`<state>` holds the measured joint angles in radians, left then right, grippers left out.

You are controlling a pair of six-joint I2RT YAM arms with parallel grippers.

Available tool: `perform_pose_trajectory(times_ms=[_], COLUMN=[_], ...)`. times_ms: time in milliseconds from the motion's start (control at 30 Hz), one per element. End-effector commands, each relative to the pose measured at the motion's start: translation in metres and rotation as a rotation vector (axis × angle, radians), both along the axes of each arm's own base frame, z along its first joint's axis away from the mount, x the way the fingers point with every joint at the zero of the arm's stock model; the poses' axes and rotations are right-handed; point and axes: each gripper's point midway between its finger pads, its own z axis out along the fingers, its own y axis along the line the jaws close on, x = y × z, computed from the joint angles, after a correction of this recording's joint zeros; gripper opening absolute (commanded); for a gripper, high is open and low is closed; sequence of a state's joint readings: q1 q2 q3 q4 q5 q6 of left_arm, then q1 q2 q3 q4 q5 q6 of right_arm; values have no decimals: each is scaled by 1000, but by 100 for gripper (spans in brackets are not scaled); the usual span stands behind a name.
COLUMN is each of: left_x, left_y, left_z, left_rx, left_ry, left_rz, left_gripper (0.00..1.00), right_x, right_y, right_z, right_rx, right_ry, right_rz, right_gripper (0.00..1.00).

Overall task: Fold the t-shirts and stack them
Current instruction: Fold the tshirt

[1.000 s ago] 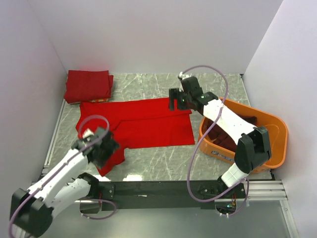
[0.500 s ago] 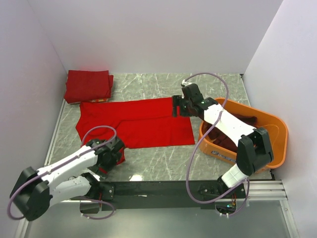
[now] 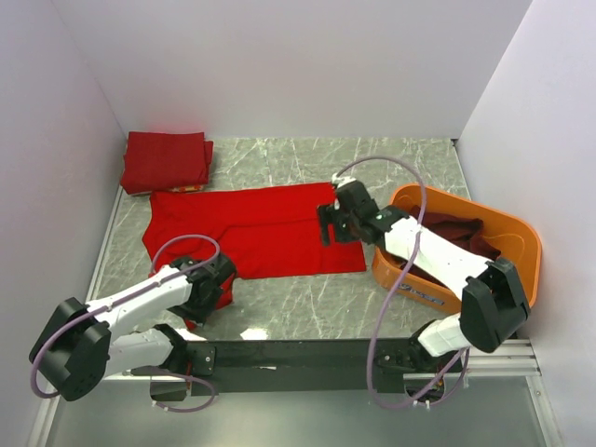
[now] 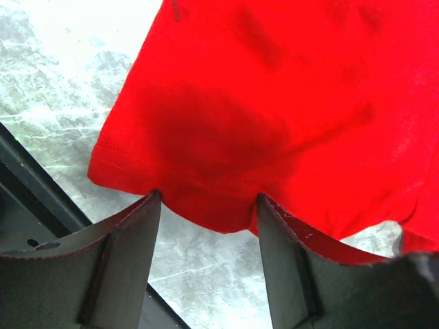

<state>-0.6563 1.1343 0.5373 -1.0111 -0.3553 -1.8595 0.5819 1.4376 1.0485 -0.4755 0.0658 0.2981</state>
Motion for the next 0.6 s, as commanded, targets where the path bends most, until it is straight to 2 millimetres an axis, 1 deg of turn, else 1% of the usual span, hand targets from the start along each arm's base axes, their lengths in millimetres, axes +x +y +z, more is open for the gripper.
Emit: perform_pose_trajectory(times_ms=[0,67,100,133,167,200,233,300,333,400,433,533,567], left_x=[12,14,17,17,18,19,18,16,14,10,10,10,6], left_y=[6,10,9,10,10,10,10,9,10,13,13,14,19], left_z=[-7,-10,-11,-12,-12,-12,-12,-11,-10,-10,-8,-5,-3], left_rx=[26,36,32,35,35,36,38,33,38,45,45,45,62], left_ry=[-32,-25,-31,-25,-23,-18,-15,0,10,21,21,12,23], left_rz=[14,18,7,6,8,-1,-6,-10,-7,-1,2,11,16], left_gripper=[63,60,58,53,51,45,35,24,15,8,2,1,1], right_x=[-21,-33,-39,-44,-48,-55,-58,-65,-67,-68,-67,-63,-59], right_y=[8,15,13,14,15,14,13,9,8,3,1,-3,-6], right_z=[7,3,-2,-4,-6,-9,-10,-14,-17,-23,-26,-38,-43], right_rx=[-45,-61,-72,-71,-70,-67,-58,-58,-55,-65,-71,-129,-163], right_ry=[-43,-35,-21,-13,-5,6,16,35,45,54,58,76,78], right_rz=[78,120,127,139,148,153,149,132,121,89,65,58,44], right_gripper=[86,86,86,86,86,86,86,86,86,85,85,83,83])
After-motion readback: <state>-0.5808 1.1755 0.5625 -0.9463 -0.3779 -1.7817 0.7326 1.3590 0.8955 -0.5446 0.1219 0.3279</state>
